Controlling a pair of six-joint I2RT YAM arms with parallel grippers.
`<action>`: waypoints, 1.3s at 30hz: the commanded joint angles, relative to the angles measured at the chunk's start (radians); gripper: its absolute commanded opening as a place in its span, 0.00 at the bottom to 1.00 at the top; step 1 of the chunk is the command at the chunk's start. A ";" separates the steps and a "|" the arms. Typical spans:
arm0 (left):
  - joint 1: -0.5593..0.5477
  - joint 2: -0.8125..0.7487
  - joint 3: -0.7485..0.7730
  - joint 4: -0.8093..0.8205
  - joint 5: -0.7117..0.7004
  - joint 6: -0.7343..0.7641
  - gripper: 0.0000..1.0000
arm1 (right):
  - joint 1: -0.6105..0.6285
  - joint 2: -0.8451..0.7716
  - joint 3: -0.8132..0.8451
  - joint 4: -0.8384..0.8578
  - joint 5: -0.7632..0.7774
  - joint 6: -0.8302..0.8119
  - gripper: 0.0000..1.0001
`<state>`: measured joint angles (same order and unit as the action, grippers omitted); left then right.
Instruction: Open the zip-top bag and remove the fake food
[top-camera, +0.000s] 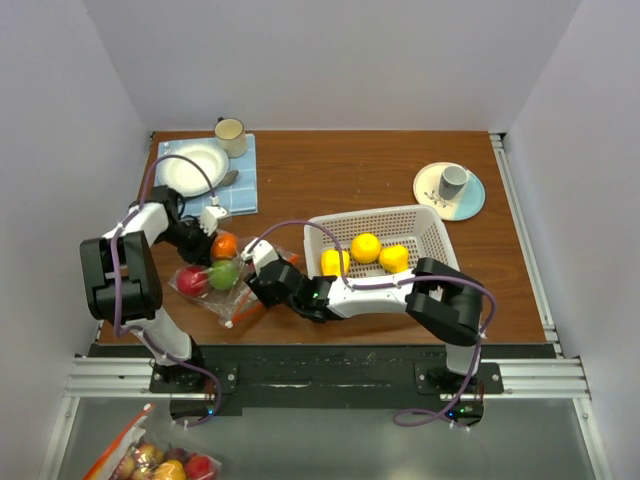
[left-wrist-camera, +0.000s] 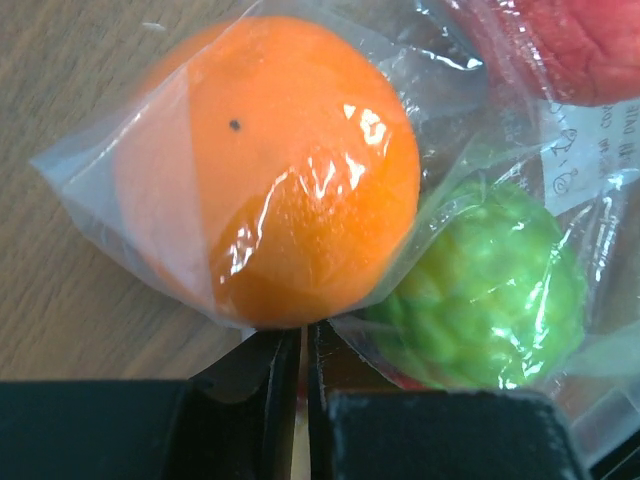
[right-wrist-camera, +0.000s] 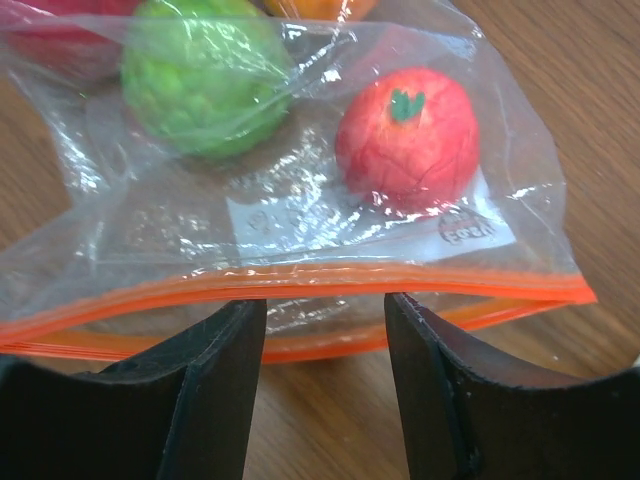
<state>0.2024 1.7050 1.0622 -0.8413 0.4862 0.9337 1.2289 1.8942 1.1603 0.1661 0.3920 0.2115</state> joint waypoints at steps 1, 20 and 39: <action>-0.009 -0.034 -0.021 0.030 -0.026 -0.006 0.12 | 0.004 0.023 0.050 0.075 -0.041 0.029 0.58; -0.267 -0.062 -0.137 0.107 -0.047 -0.167 0.12 | 0.004 0.161 0.081 0.268 -0.085 0.032 0.99; -0.296 -0.007 -0.163 0.125 -0.106 -0.148 0.08 | 0.004 0.177 0.027 0.288 -0.113 0.068 0.63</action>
<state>-0.0925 1.6417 0.9226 -0.7368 0.4477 0.7795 1.2304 2.1231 1.2324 0.4187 0.2913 0.2562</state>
